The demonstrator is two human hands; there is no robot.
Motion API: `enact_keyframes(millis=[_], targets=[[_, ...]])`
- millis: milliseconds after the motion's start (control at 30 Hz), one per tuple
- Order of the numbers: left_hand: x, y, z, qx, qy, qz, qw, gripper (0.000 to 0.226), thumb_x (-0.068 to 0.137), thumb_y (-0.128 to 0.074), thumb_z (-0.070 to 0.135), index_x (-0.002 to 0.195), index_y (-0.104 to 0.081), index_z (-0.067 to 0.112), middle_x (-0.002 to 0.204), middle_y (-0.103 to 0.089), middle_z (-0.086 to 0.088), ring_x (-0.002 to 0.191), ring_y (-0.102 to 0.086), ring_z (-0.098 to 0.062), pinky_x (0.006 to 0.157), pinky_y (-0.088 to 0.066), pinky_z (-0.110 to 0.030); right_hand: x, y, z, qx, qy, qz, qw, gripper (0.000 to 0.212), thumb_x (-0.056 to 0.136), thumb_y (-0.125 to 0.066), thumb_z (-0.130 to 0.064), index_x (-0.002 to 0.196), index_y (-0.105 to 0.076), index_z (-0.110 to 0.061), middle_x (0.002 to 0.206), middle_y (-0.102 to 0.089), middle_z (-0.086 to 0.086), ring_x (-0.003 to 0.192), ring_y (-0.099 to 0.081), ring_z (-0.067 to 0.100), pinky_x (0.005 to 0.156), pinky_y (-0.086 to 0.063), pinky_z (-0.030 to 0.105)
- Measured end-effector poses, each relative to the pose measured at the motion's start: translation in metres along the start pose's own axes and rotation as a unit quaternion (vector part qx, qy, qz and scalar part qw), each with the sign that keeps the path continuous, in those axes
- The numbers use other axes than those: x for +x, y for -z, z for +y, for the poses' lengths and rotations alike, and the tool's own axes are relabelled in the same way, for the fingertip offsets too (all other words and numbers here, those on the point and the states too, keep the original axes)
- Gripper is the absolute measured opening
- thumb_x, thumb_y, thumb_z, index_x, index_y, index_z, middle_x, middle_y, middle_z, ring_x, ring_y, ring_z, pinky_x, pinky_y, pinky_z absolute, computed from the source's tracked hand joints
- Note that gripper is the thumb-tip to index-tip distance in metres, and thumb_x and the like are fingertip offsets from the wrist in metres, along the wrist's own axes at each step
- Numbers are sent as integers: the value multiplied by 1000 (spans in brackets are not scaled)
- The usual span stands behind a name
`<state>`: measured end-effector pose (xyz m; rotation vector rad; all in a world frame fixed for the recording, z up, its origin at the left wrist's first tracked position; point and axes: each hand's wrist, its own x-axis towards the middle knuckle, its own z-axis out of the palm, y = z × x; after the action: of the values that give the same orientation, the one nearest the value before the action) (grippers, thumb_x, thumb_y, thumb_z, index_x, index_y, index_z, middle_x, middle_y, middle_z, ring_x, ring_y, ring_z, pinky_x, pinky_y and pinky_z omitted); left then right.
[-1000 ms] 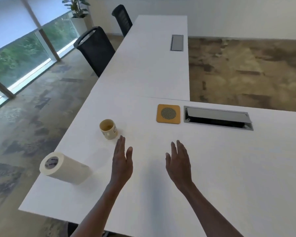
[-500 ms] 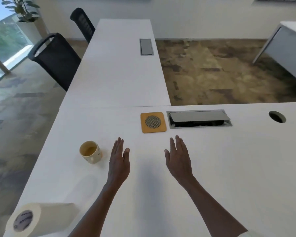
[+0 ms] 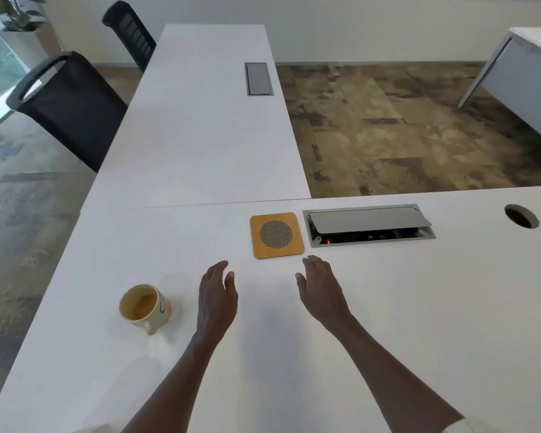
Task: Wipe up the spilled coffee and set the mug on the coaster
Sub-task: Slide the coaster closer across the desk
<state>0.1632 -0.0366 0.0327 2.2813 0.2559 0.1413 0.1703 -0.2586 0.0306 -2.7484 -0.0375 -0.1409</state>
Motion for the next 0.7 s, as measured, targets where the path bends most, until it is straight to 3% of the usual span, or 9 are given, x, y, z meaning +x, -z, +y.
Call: enact_keyframes(millis=[67,200,400,500,600,700], targets=[[17,-12,-2,-21,26,9,999,29,101,-51,11,125,-64,3,125,-67,-13,115,-64,-31,101,-50,-43,14,-9,7,12,-6,-16,1000,31,90,-63,-14,116,-60,3,108,-61,18,101,-58,35,80,-55,46],[51,-36,-4,-36,86,-9,996,22,99,-52,10,110,-70,5,106,-73,-10,100,-67,-28,87,-47,-30,46,-26,20,38,-39,-50,997,32,93,-57,-13,121,-57,2,111,-57,19,108,-52,35,89,-46,40],[87,-72,-1,-75,149,-55,984,29,97,-59,11,125,-64,4,120,-69,-12,96,-67,-24,80,-45,-25,90,-52,37,74,-103,-80,989,29,94,-56,-14,118,-56,3,124,-52,22,118,-49,34,95,-41,37],[99,-88,-3,-56,161,-86,982,43,95,-62,9,138,-55,3,129,-66,-14,110,-65,-25,88,-41,-22,108,-61,44,83,-138,-93,982,31,95,-57,-16,119,-55,4,136,-45,29,126,-45,36,97,-40,37],[108,-100,-5,-19,169,-126,977,56,94,-65,13,145,-46,1,137,-60,-16,132,-54,-28,106,-37,-29,122,-67,50,98,-161,-107,976,33,94,-58,-16,118,-55,6,131,-47,28,119,-49,37,94,-44,38],[111,-107,-5,9,164,-156,974,65,91,-70,19,147,-41,2,142,-52,-16,130,-54,-30,107,-39,-34,130,-73,55,118,-177,-125,969,37,92,-64,-17,119,-55,6,131,-44,29,111,-53,37,92,-47,39]])
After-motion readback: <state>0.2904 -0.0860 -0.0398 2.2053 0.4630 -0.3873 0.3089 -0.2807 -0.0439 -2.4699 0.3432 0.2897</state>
